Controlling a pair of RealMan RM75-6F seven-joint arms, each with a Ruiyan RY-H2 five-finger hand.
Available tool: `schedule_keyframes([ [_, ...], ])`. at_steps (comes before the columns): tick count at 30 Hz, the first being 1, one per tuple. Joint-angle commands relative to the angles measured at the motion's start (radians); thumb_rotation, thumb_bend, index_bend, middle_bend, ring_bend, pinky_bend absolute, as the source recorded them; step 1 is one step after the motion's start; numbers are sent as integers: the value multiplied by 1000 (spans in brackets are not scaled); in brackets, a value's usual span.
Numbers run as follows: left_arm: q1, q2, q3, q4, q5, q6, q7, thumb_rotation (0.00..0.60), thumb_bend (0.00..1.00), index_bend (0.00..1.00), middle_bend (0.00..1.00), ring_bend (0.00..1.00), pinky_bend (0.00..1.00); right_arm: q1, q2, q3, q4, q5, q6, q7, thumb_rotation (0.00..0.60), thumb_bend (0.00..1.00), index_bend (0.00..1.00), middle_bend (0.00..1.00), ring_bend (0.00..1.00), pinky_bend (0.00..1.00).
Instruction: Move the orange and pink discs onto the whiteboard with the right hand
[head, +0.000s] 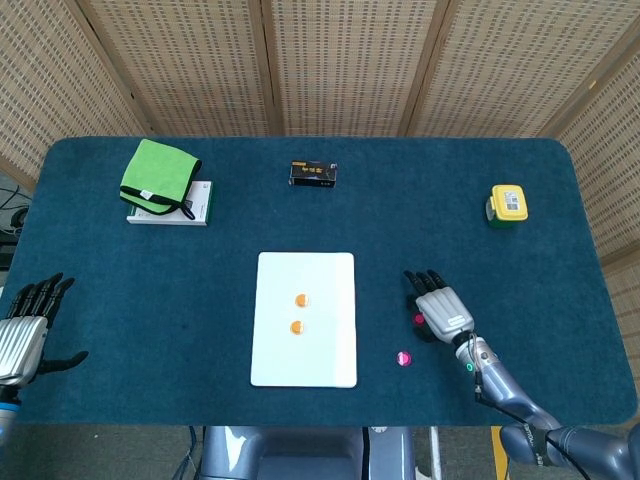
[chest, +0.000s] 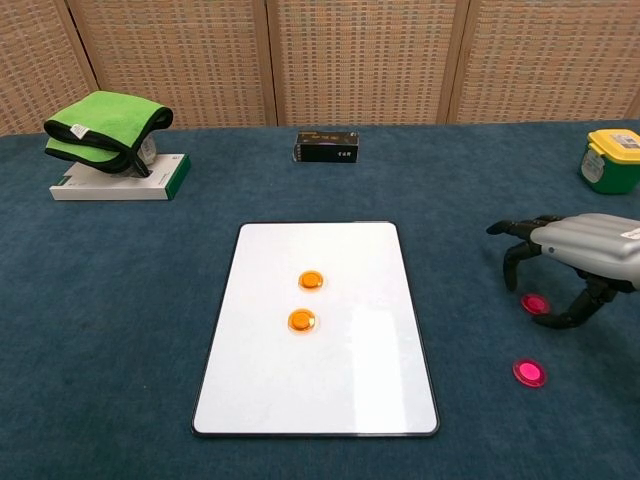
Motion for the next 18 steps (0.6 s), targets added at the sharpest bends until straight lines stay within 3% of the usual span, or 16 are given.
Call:
schedule_keyframes([
  [1, 0, 0, 0, 0, 0, 0, -1, 600, 0, 0, 0, 0, 0, -2, -3, 3, 5, 4, -7, -2, 600, 363, 389, 0, 0, 0],
  [11, 0, 1, 0, -2, -3, -1, 0, 600, 0, 0, 0, 0, 0, -5, -8, 10, 27, 14, -32, -4, 600, 363, 401, 0, 0, 0],
  [18, -1, 1, 0, -2, -5, -4, 1, 600, 0, 0, 0, 0, 0, -12, -6, 12, 32, -2, -29, 7, 600, 381, 577, 0, 0, 0],
])
